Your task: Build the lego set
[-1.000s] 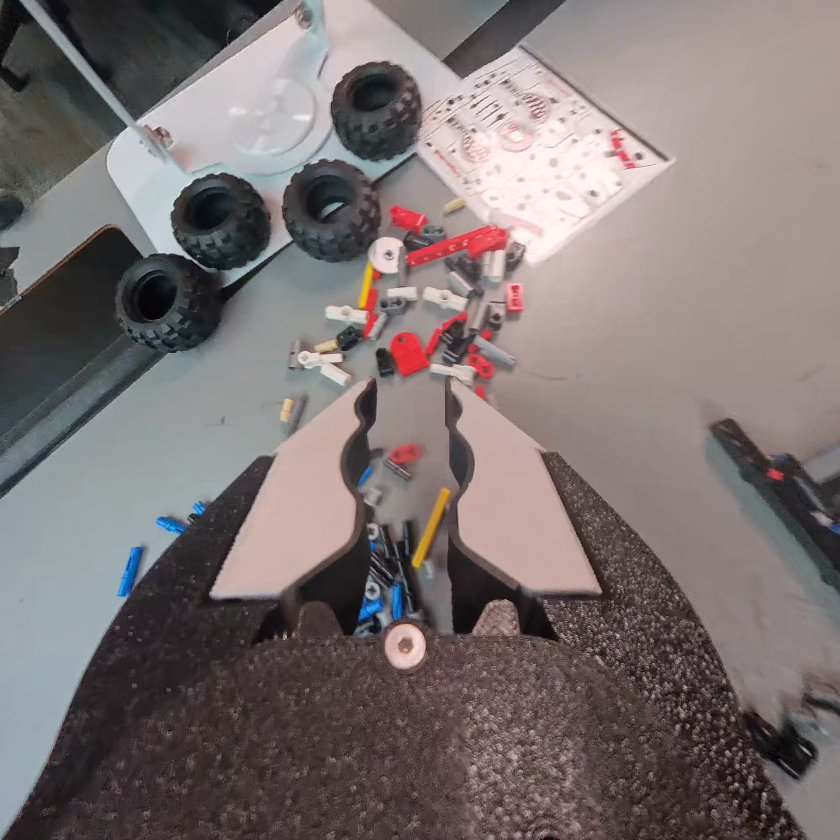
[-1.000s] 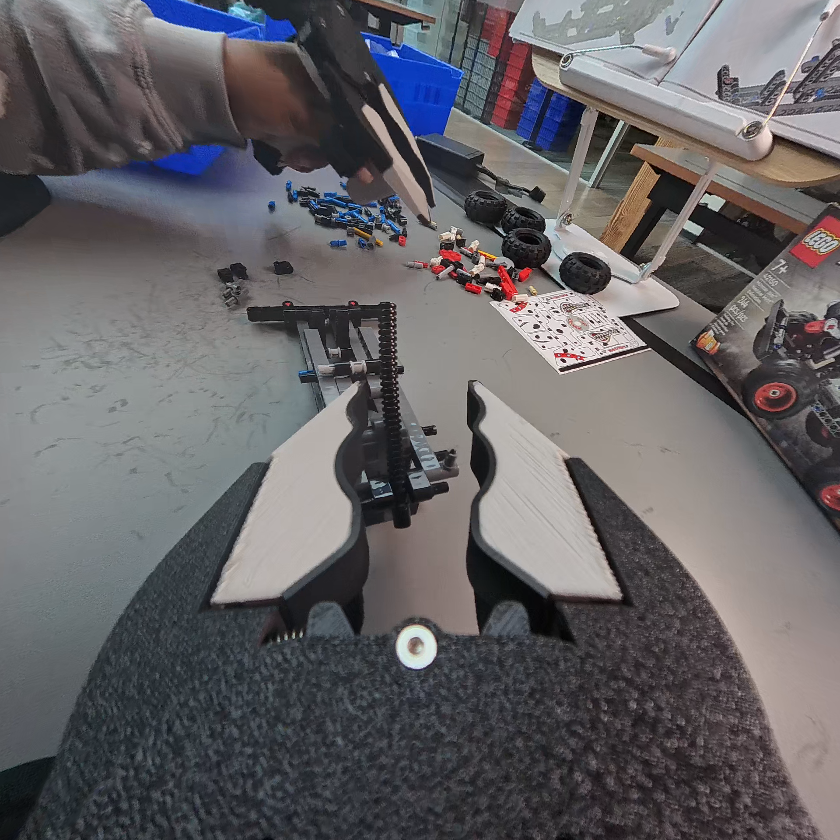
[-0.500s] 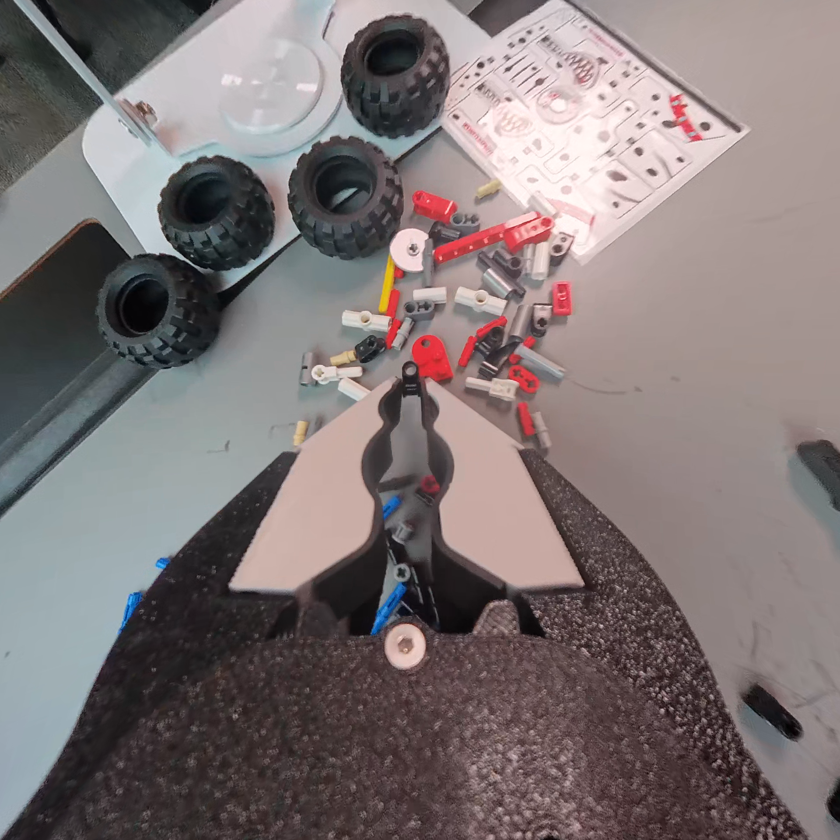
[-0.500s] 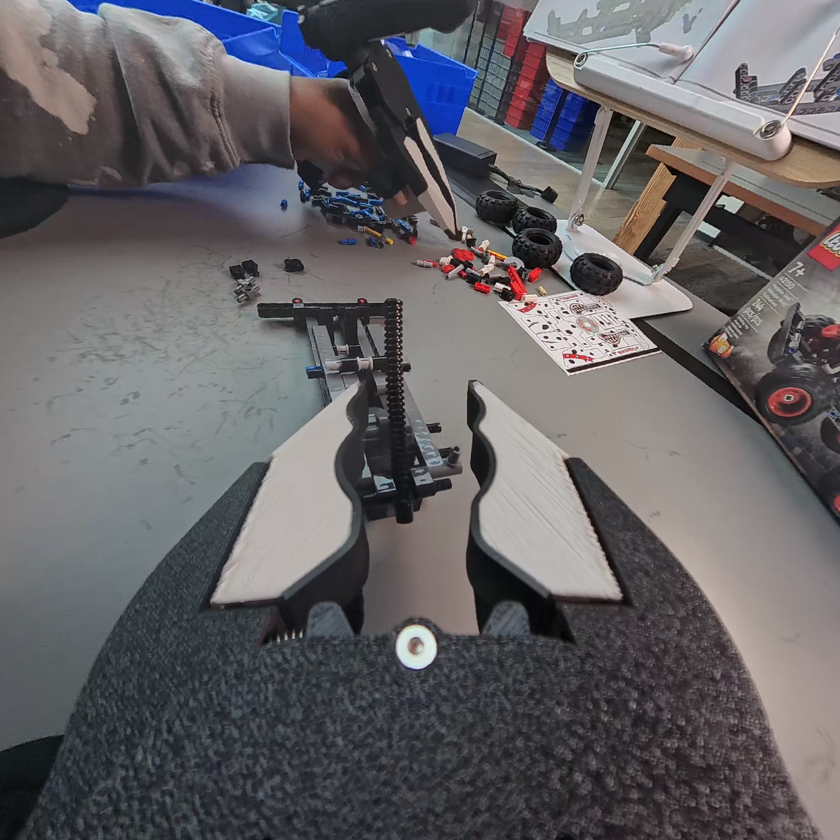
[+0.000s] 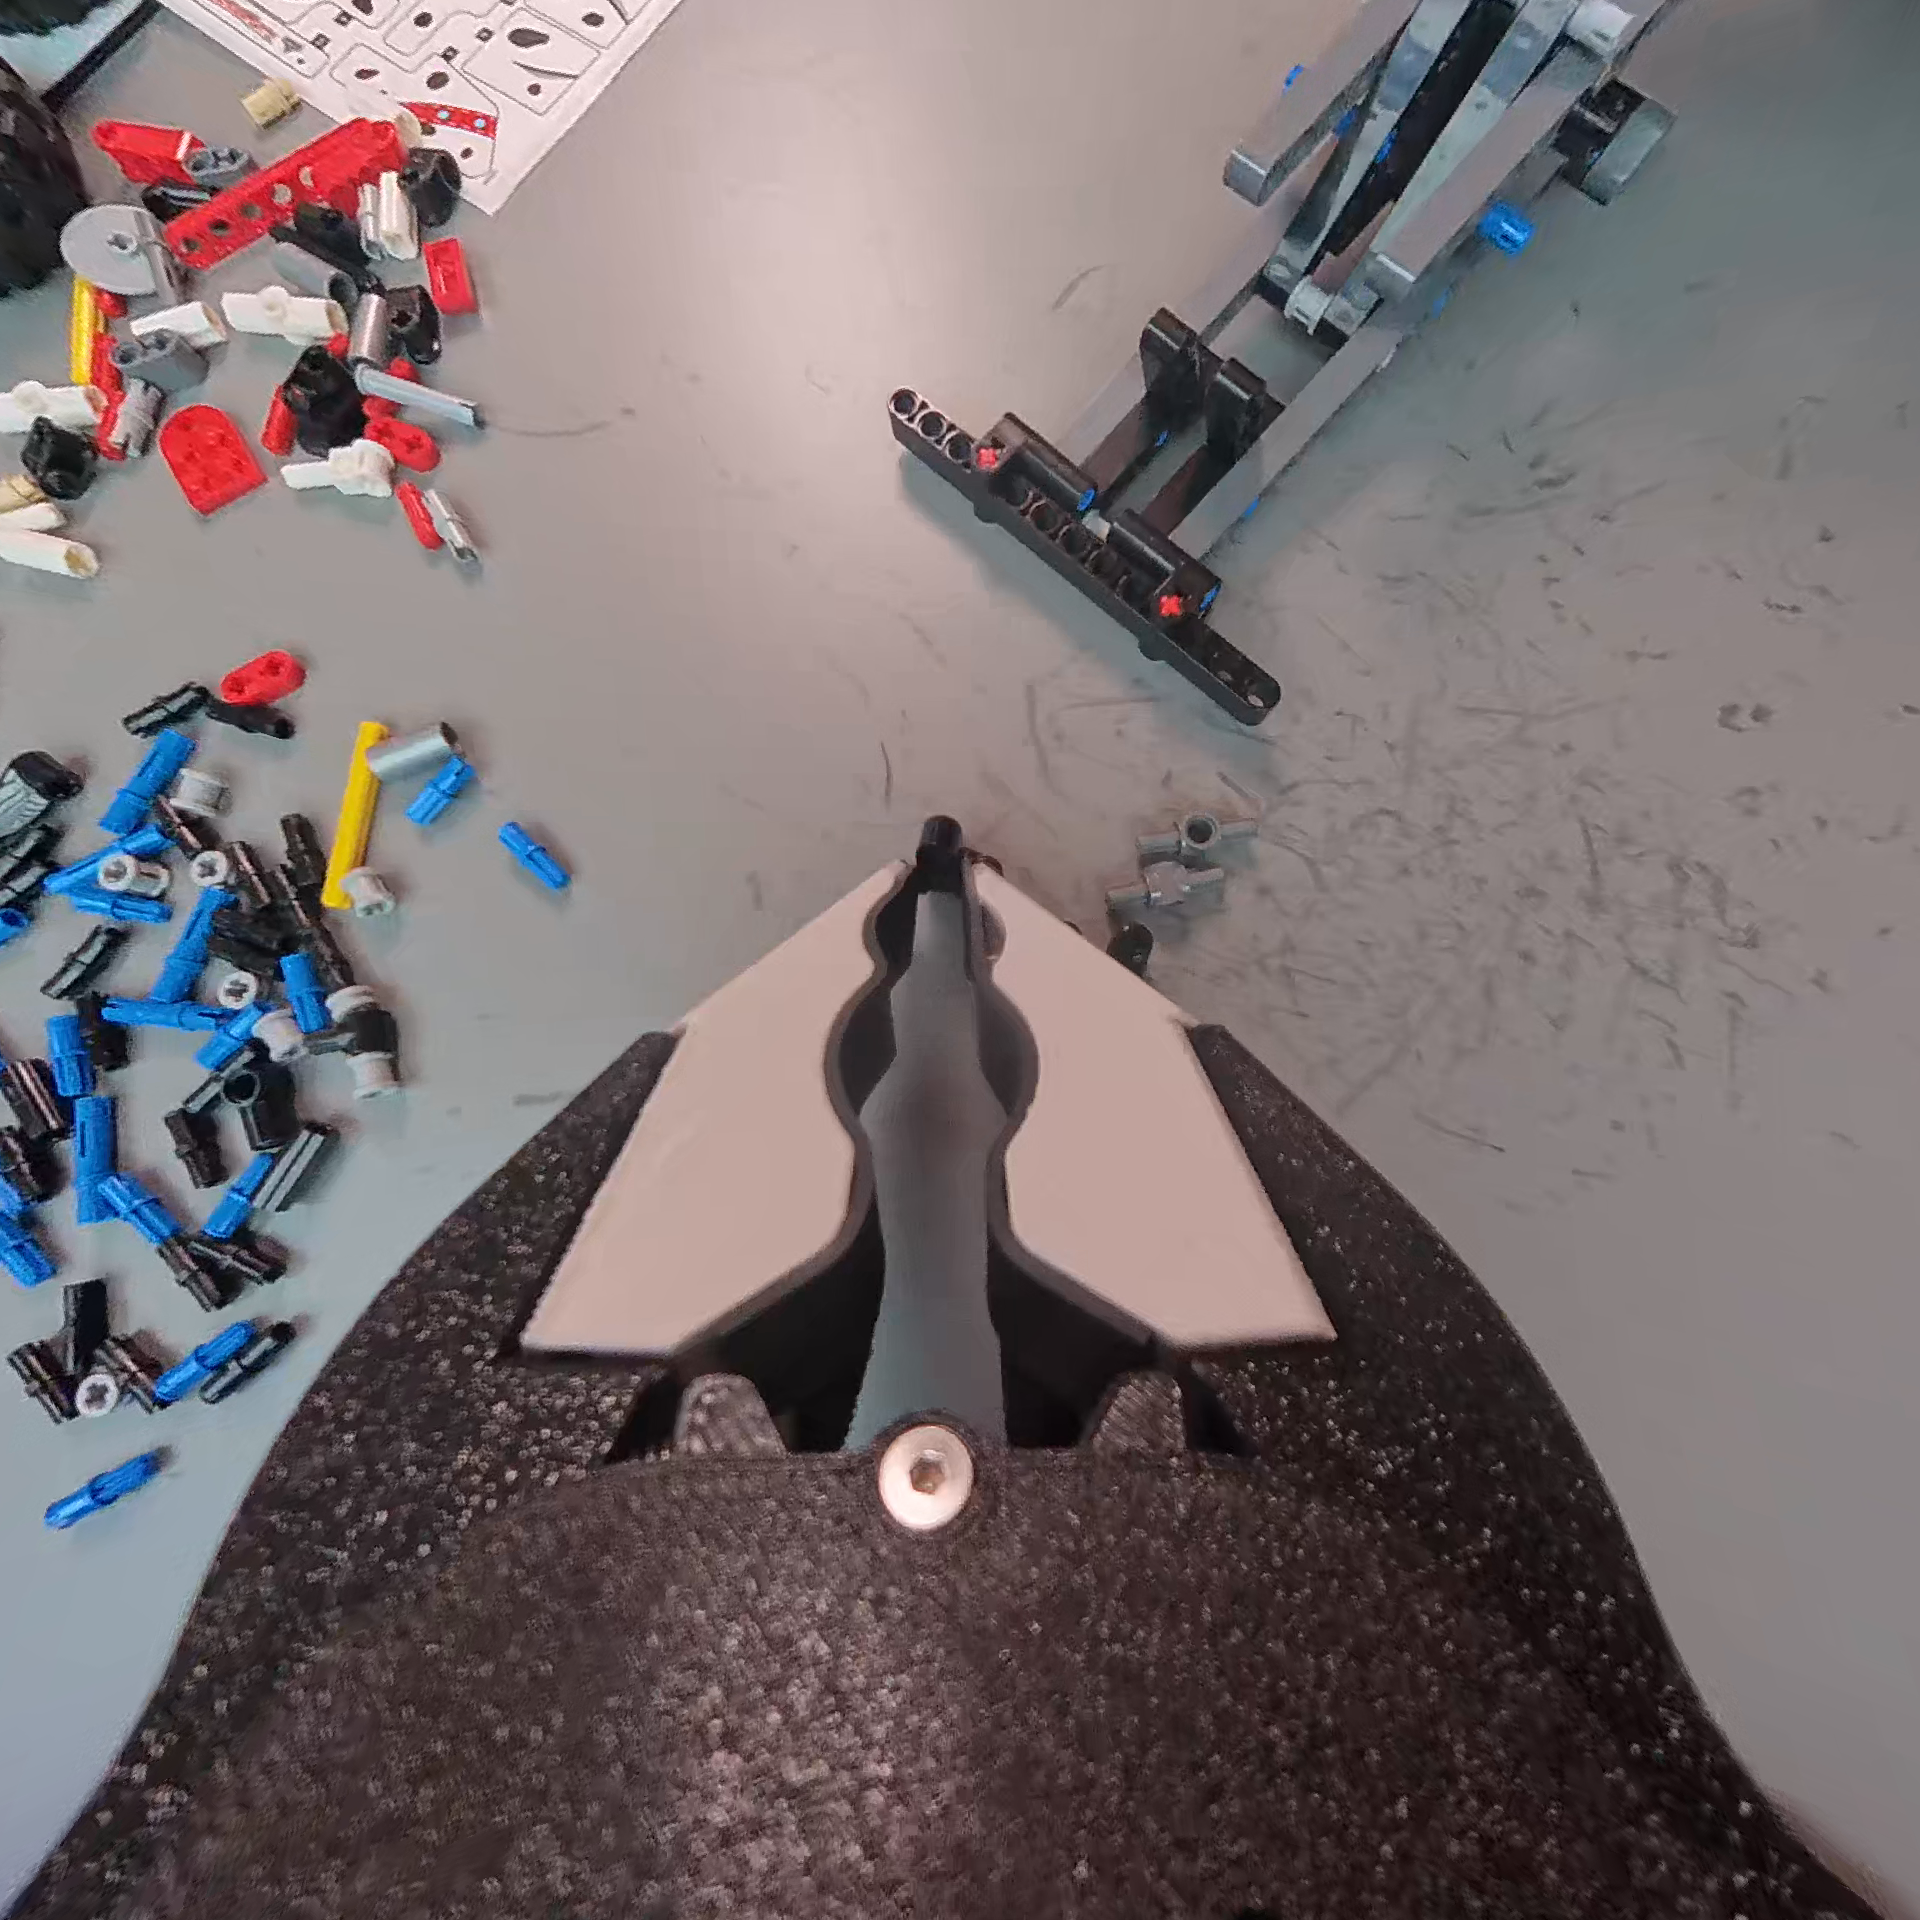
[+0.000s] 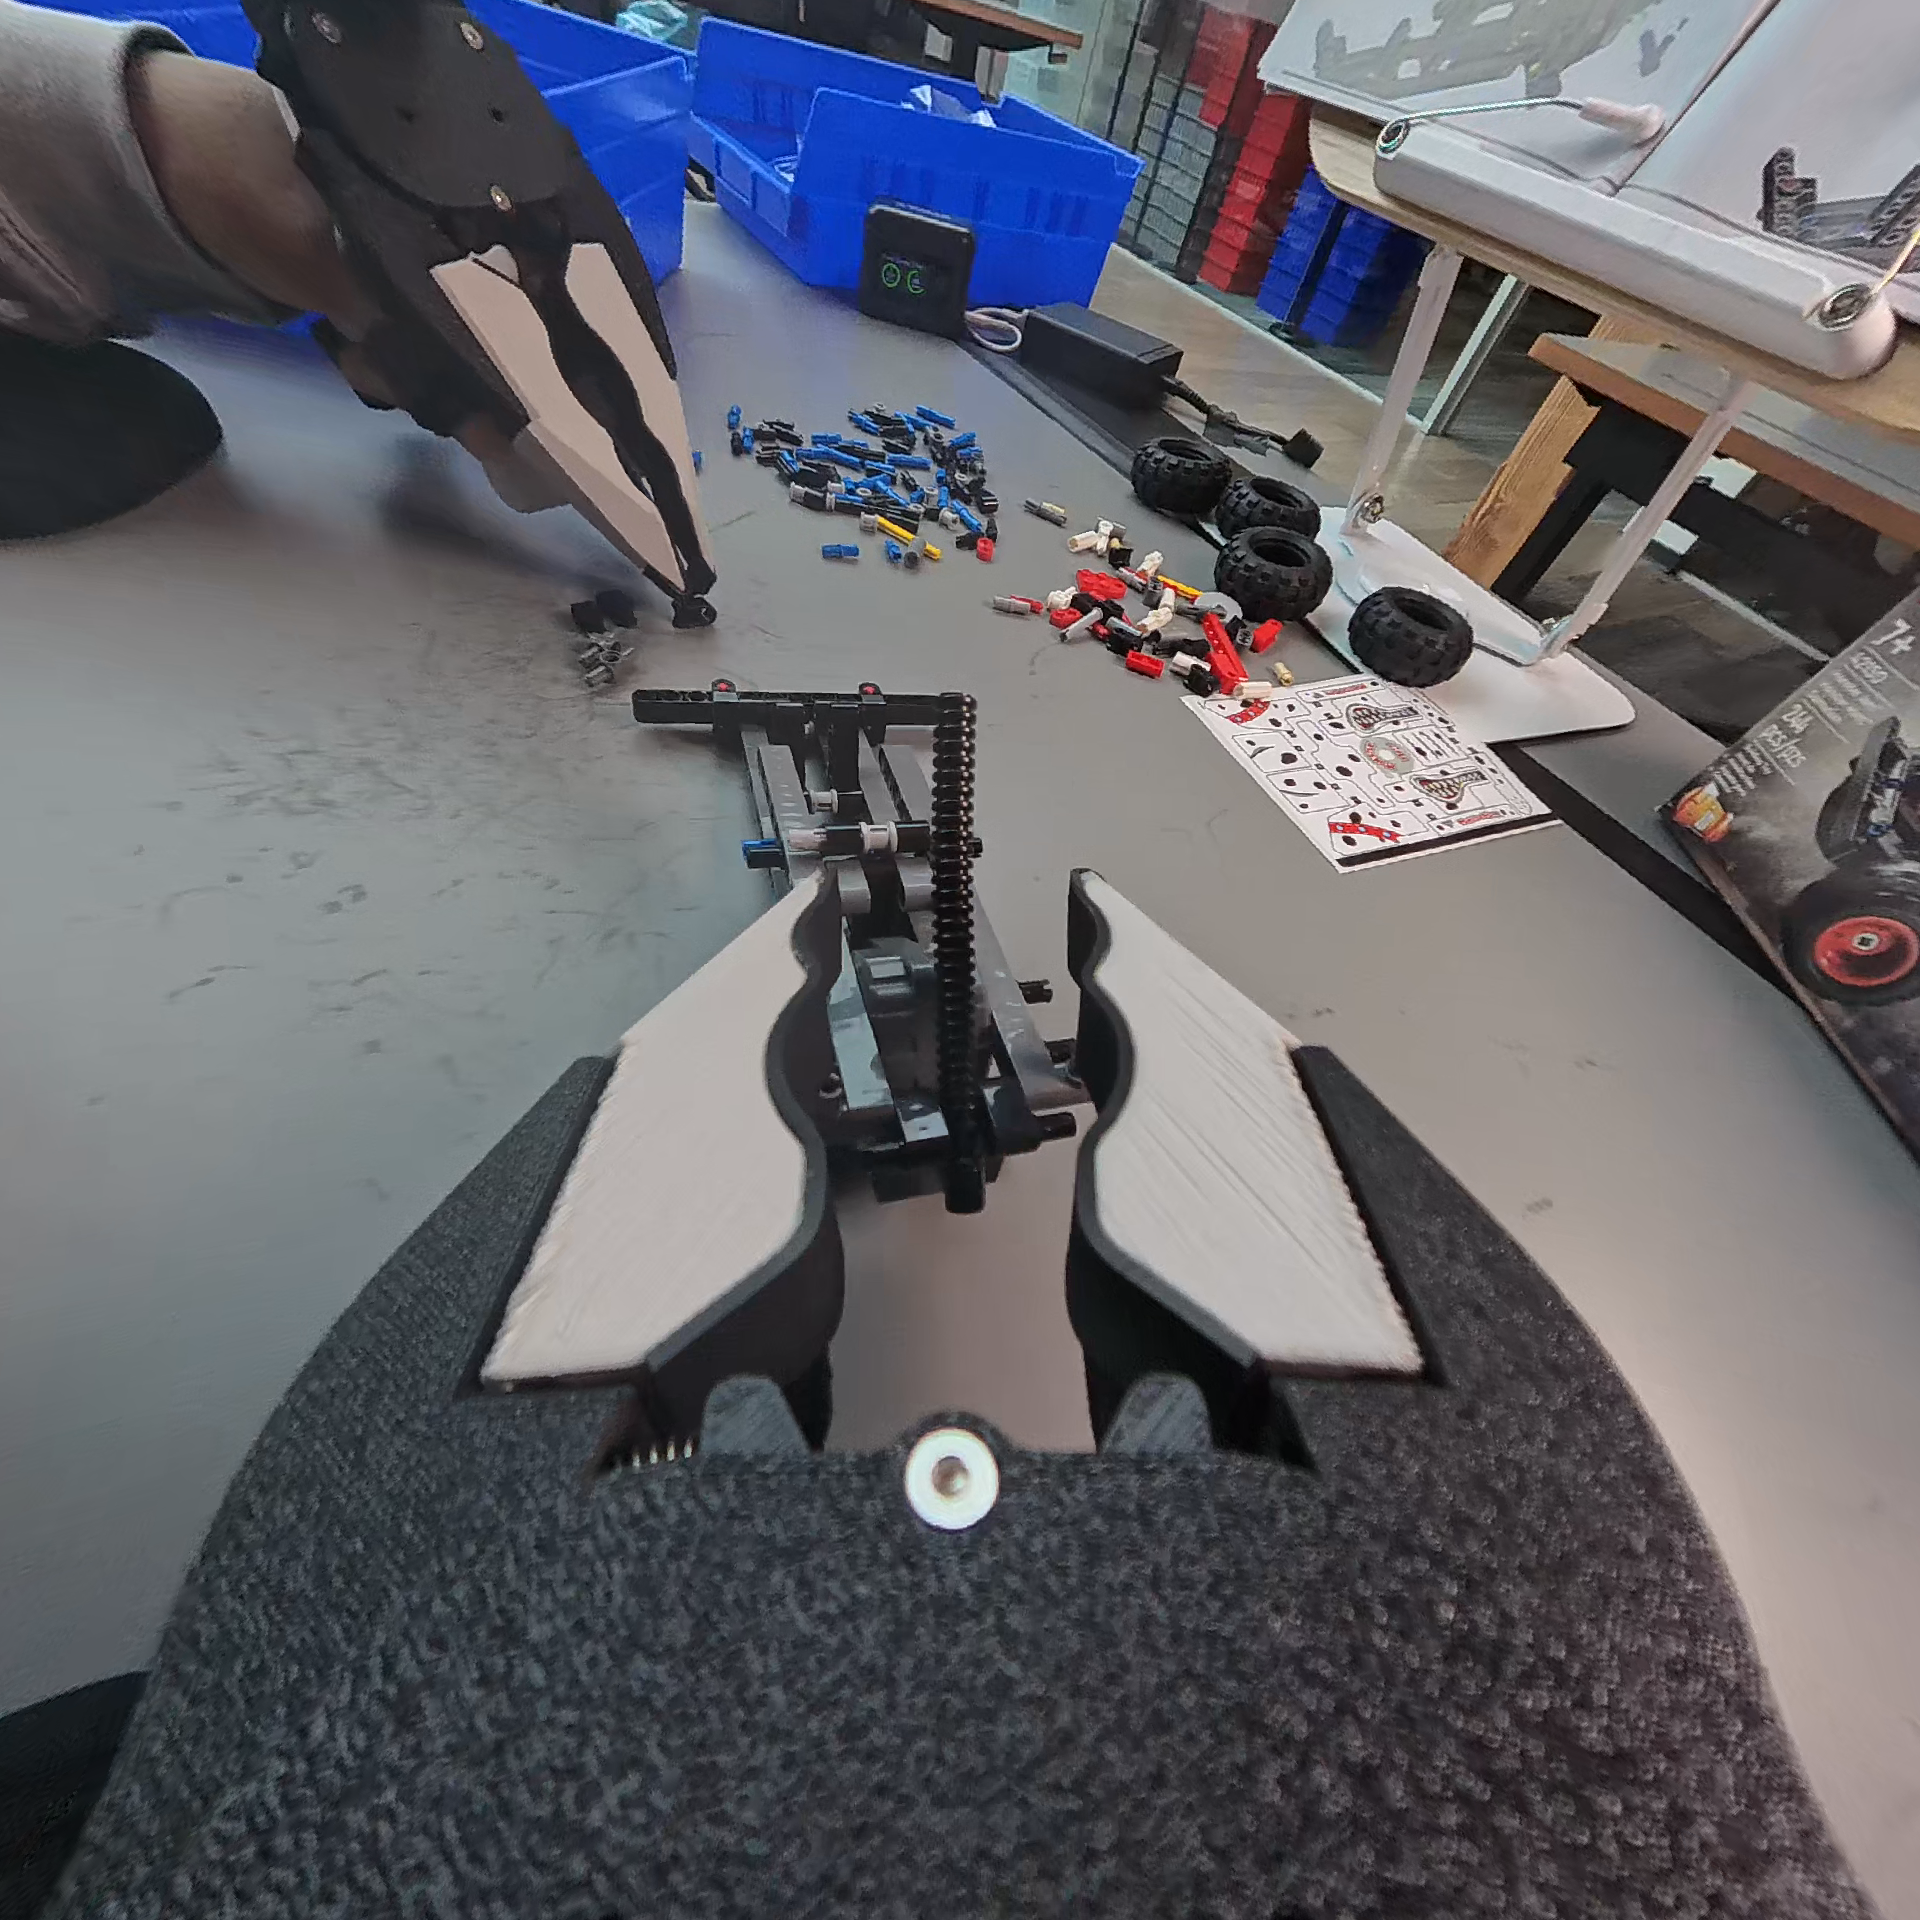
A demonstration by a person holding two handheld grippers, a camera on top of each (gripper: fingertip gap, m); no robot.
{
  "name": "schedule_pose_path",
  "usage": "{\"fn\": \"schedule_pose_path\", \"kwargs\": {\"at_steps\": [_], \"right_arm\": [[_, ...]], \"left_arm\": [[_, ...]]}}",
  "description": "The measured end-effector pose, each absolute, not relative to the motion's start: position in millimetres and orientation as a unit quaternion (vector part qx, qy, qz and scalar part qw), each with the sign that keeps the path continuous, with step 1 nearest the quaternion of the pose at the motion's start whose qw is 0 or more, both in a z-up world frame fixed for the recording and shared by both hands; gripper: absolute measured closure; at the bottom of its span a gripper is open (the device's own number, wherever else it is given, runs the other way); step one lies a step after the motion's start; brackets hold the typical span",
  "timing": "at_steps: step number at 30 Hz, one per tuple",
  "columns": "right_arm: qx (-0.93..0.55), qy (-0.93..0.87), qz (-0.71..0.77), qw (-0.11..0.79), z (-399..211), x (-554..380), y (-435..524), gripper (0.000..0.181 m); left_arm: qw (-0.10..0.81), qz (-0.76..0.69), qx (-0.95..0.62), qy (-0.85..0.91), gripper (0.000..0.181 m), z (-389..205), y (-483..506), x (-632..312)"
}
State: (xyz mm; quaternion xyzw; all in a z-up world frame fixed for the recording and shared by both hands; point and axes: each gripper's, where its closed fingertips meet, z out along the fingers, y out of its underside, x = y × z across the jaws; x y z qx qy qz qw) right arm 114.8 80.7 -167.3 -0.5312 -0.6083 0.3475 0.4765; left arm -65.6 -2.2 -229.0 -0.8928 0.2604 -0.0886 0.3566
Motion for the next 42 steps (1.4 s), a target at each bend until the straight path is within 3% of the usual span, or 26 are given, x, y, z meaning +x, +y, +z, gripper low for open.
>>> {"fn": "schedule_pose_path", "kwargs": {"at_steps": [17, 23, 26, 33, 38, 42], "right_arm": [[-0.545, -0.602, 0.337, 0.477, -170, 118, 87, 0.138], [-0.547, -0.597, 0.341, 0.478, -168, 118, 88, 0.138], [-0.548, -0.596, 0.342, 0.477, -168, 118, 88, 0.138], [-0.548, -0.600, 0.340, 0.473, -170, 118, 88, 0.138], [-0.550, -0.596, 0.344, 0.474, -169, 118, 89, 0.138], [-0.549, -0.590, 0.348, 0.478, -166, 119, 90, 0.138]], "left_arm": [[0.405, -0.130, -0.884, 0.195, 0.140, -221, 19, -74], [0.373, -0.107, -0.889, 0.242, 0.155, -236, 21, -62], [0.369, -0.110, -0.881, 0.273, 0.178, -237, 15, -53], [0.412, -0.119, -0.864, 0.264, 0.158, -204, 27, -61], [0.489, -0.020, -0.868, 0.089, 0.164, -156, 108, -144], [0.457, 0.021, -0.889, 0.011, 0.166, -174, 164, -199]]}}
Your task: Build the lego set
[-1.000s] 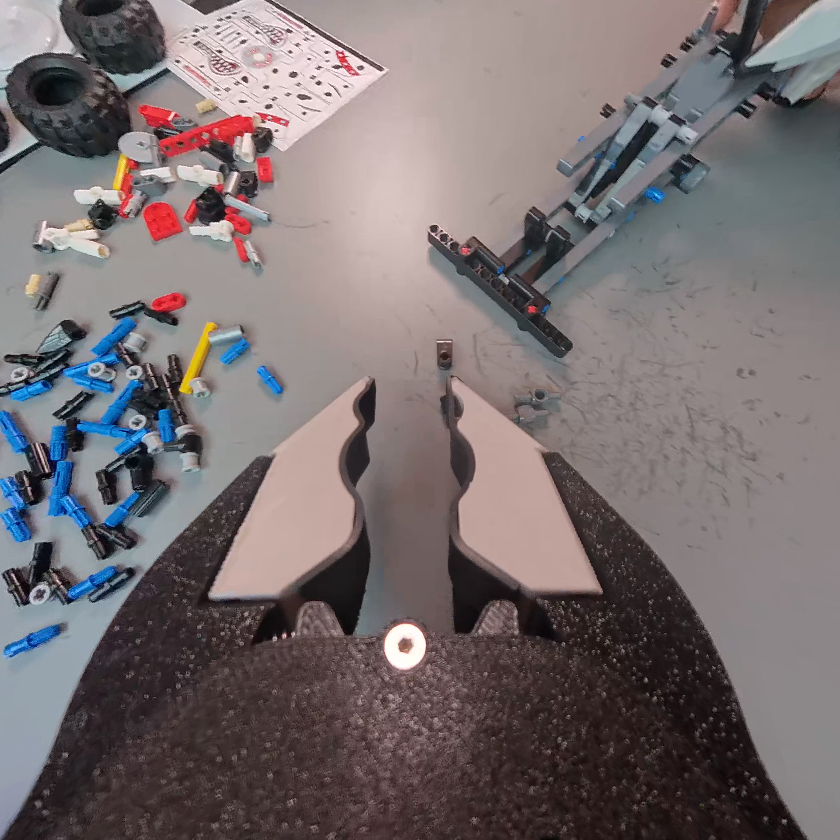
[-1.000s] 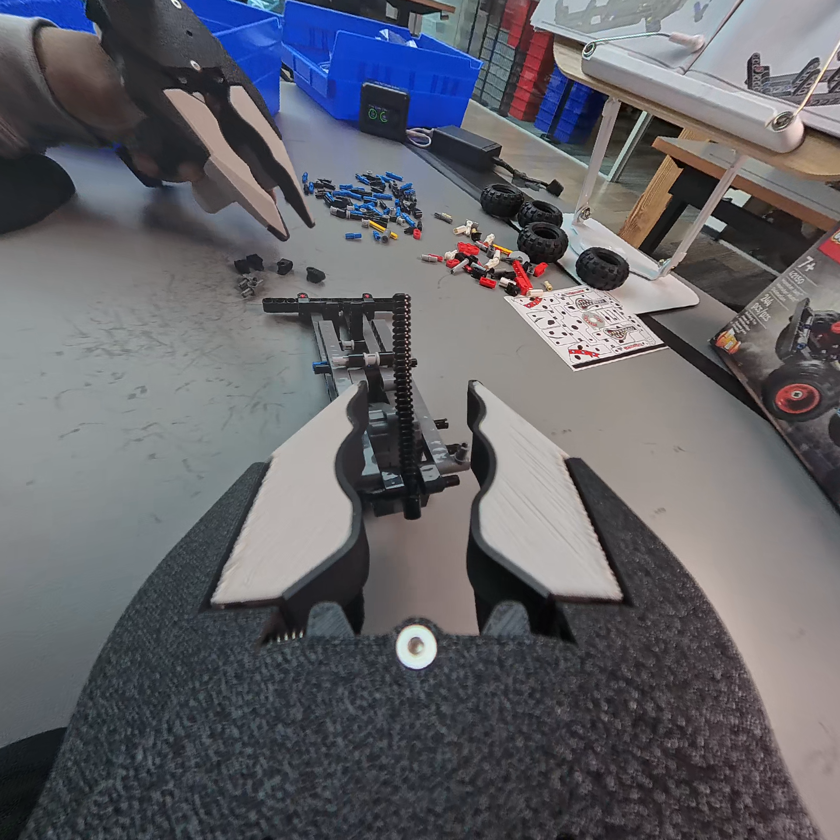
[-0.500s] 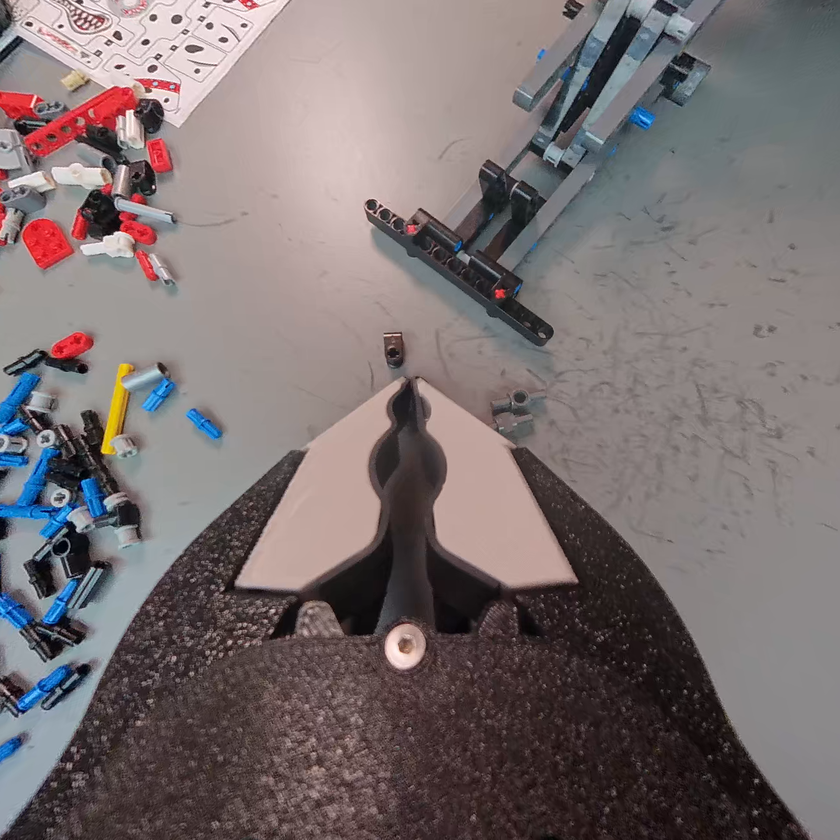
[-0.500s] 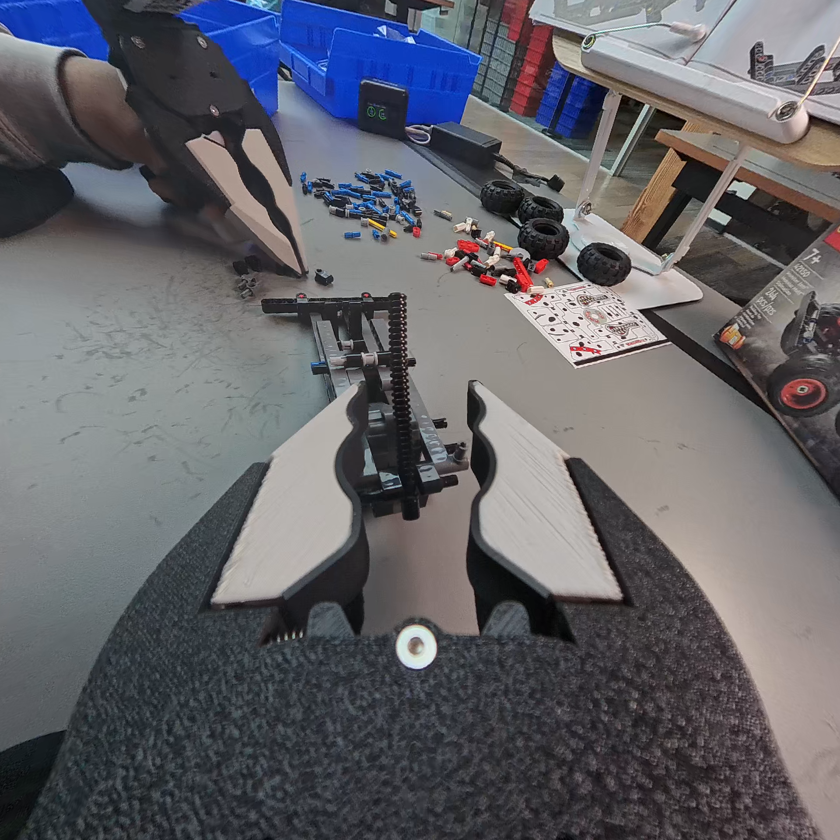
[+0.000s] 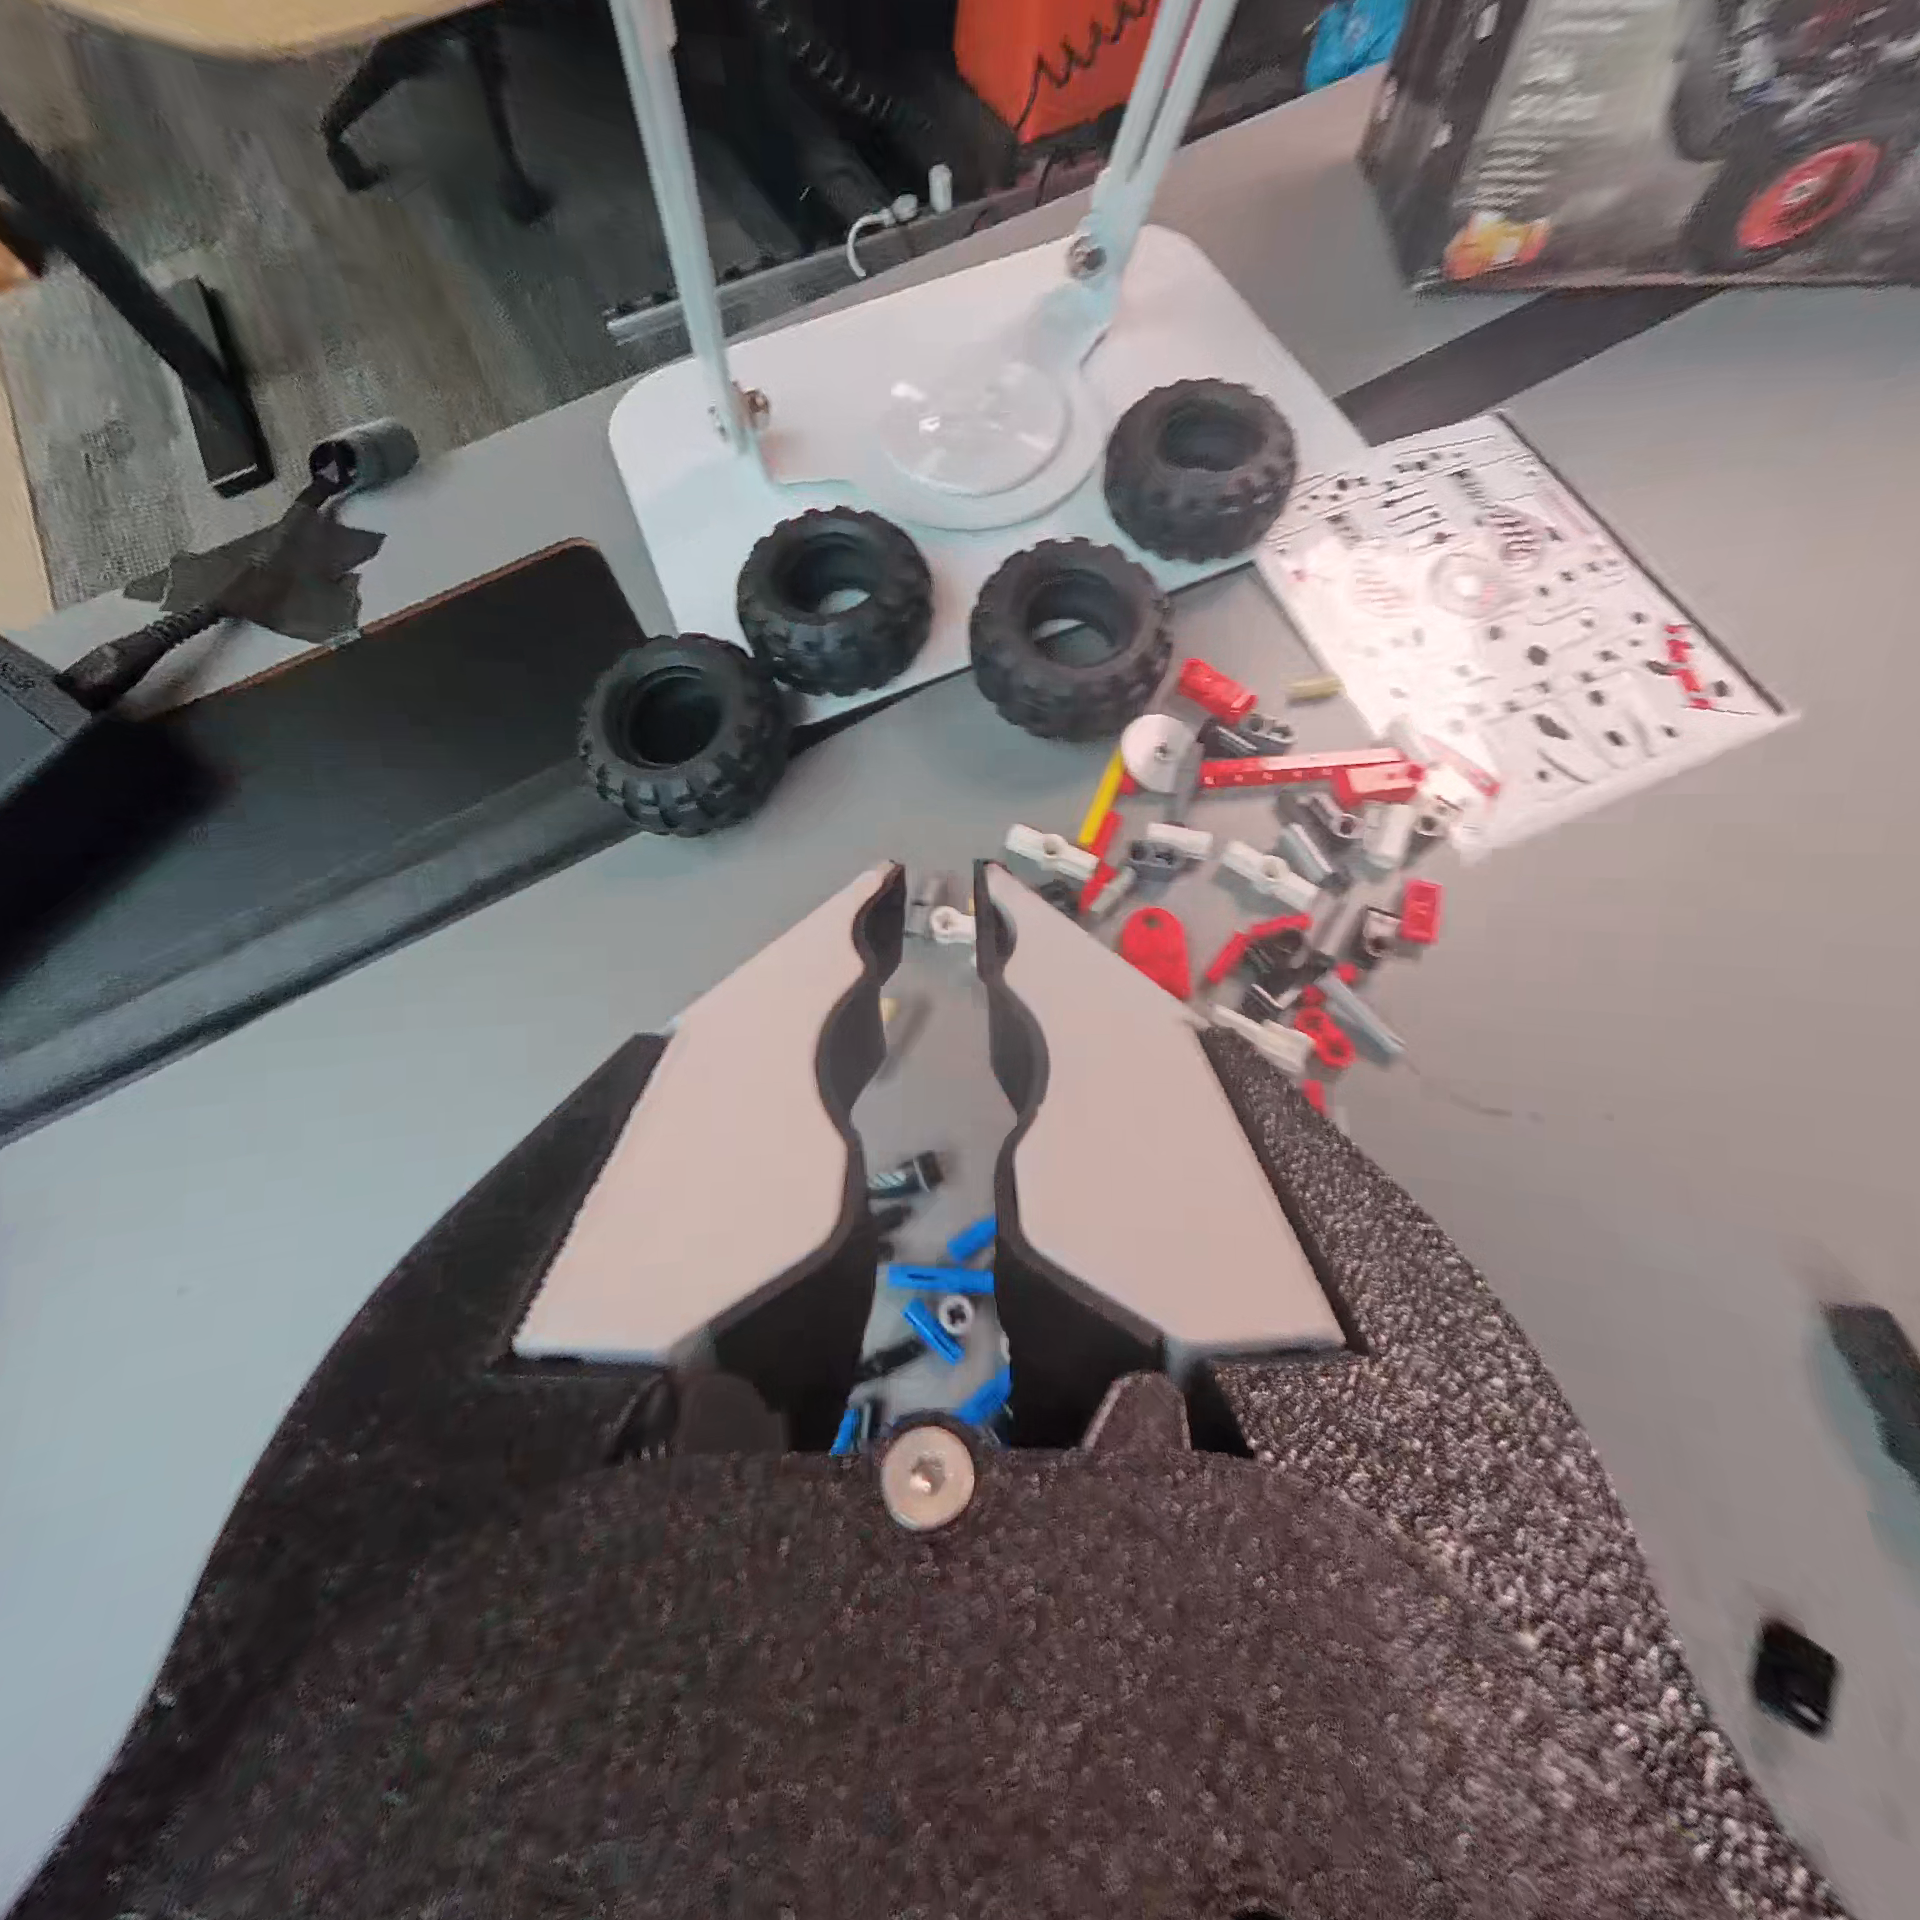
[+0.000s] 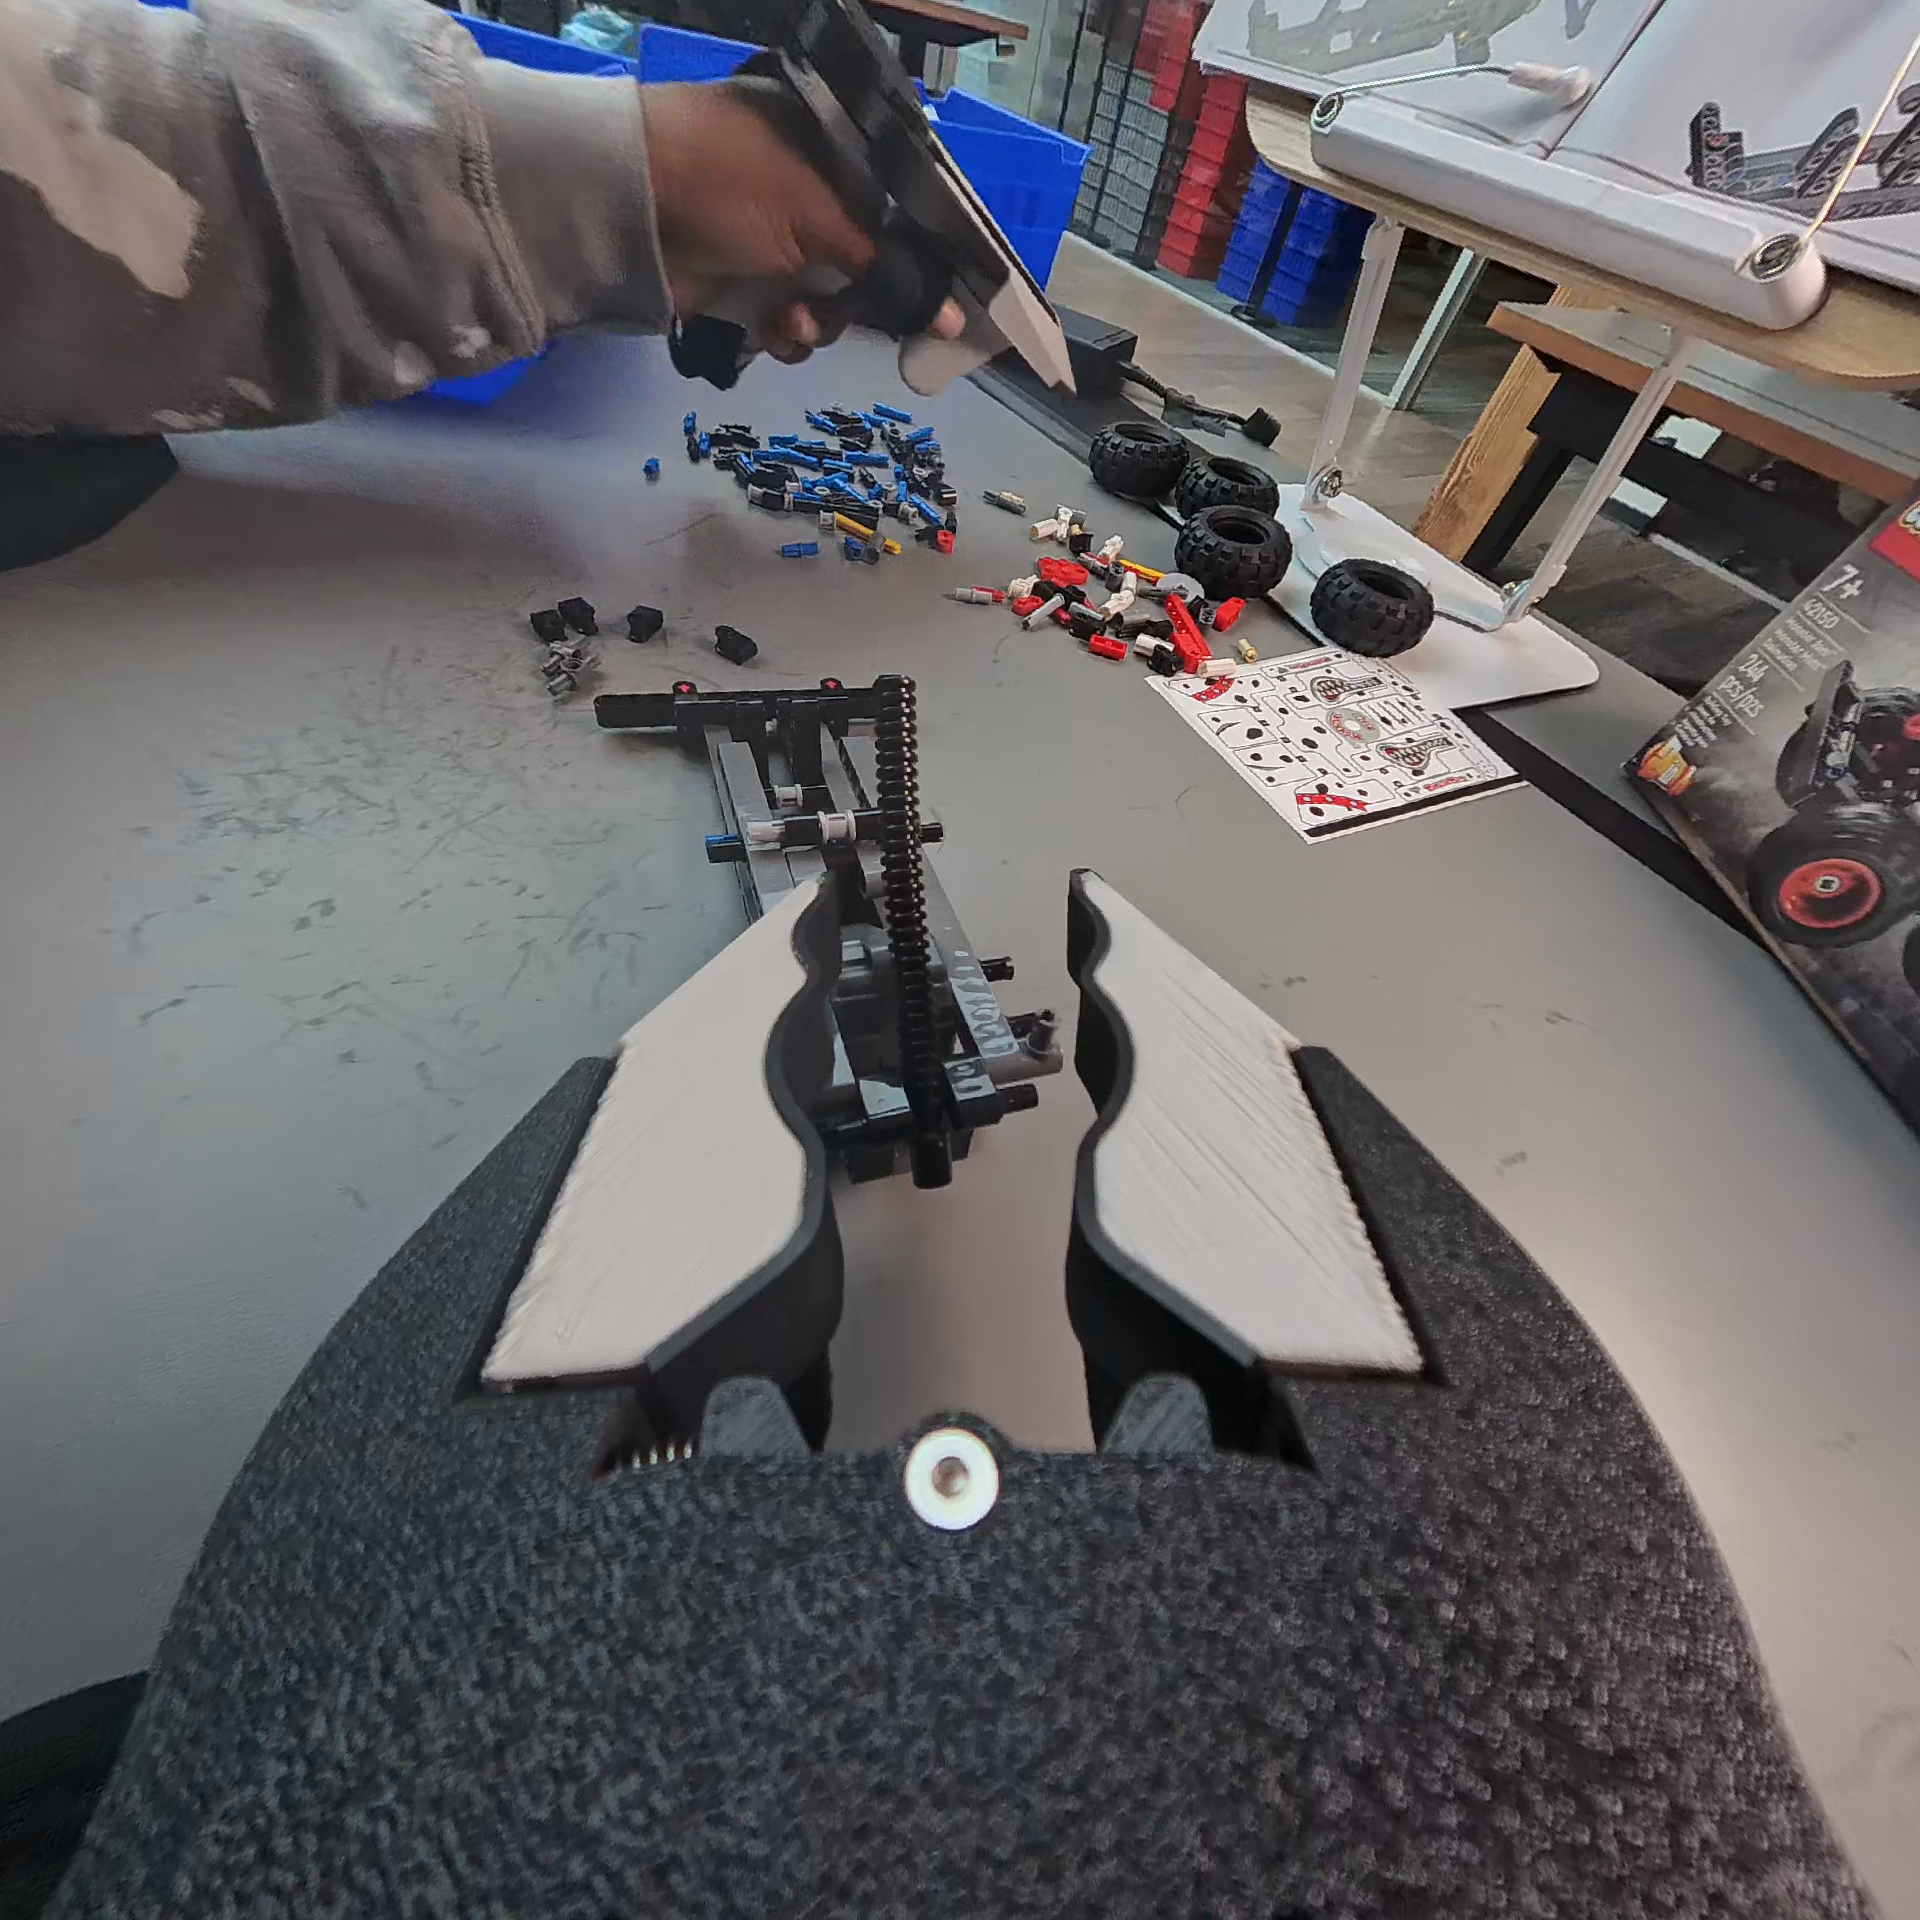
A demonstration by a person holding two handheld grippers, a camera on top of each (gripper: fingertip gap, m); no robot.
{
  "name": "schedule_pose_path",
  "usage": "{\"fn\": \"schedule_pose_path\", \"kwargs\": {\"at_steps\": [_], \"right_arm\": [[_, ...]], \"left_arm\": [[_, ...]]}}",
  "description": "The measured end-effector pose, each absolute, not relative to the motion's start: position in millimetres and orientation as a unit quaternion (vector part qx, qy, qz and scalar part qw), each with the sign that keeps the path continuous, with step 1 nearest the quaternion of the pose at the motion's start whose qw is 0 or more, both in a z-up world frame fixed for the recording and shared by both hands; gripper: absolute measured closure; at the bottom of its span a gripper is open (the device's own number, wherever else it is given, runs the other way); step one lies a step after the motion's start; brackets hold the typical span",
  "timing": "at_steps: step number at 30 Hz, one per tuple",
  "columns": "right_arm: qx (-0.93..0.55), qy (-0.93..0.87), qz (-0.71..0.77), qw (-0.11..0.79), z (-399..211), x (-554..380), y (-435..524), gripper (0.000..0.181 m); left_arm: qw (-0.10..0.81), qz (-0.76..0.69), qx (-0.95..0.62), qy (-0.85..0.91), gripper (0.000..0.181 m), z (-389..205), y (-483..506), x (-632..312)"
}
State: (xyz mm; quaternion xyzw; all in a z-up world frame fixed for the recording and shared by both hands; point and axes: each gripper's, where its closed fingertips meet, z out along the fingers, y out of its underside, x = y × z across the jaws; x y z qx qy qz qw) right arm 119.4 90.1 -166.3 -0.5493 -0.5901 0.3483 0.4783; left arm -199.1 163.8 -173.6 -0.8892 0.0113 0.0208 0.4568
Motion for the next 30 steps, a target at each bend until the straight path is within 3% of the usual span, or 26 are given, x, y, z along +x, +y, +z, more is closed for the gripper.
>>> {"fn": "schedule_pose_path", "kwargs": {"at_steps": [10, 30], "right_arm": [[-0.549, -0.587, 0.359, 0.475, -165, 121, 90, 0.138], [-0.547, -0.585, 0.358, 0.479, -163, 122, 91, 0.138]], "left_arm": [[0.381, 0.015, -0.924, 0.027, 0.166, -225, 189, -218], [0.371, 0.011, -0.927, 0.057, 0.173, -232, 182, -213]]}}
